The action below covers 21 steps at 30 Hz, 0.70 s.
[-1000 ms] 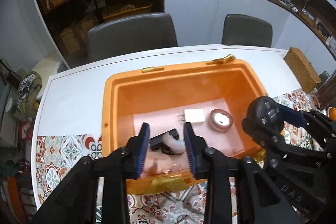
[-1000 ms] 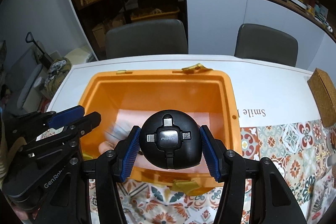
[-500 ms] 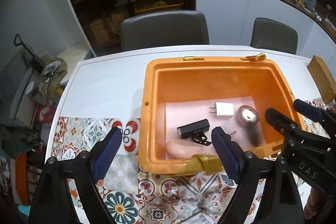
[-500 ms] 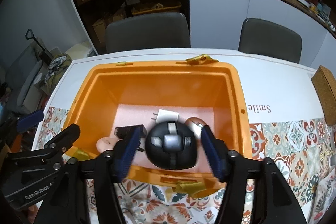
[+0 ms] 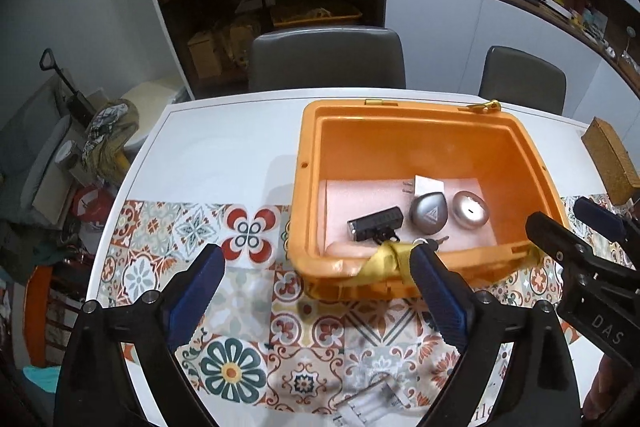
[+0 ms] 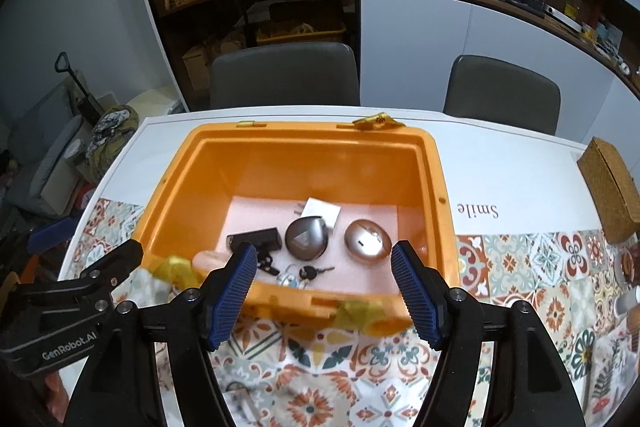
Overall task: Organize rigid objects
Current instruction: 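Raise the grippers out of the crate and move the right toward the battery charger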
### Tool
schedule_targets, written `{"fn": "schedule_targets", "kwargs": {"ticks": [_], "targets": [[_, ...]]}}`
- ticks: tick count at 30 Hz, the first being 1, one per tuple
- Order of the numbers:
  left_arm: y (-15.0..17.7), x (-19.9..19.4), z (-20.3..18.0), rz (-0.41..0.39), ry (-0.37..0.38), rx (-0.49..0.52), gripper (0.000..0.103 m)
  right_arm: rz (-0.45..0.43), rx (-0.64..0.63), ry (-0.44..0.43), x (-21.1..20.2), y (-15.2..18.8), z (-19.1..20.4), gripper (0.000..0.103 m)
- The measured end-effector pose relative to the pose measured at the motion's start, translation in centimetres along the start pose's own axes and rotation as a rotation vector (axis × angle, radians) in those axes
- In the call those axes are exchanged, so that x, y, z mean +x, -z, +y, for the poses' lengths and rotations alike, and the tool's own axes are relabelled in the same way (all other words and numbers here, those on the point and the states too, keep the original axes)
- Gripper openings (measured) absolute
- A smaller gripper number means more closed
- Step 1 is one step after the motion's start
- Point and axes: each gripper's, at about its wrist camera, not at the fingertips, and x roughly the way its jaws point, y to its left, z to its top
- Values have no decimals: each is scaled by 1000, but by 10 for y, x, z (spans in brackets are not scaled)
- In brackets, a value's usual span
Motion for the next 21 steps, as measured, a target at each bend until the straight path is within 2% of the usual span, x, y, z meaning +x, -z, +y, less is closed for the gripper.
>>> {"fn": "schedule_targets", "kwargs": {"ticks": [11, 21], "targets": [[39, -16, 14, 18, -37, -31, 98, 5, -38, -57, -18, 32, 12, 74], [72, -23, 33, 45, -74, -71, 98, 59, -59, -128, -18, 64, 28, 80]]}}
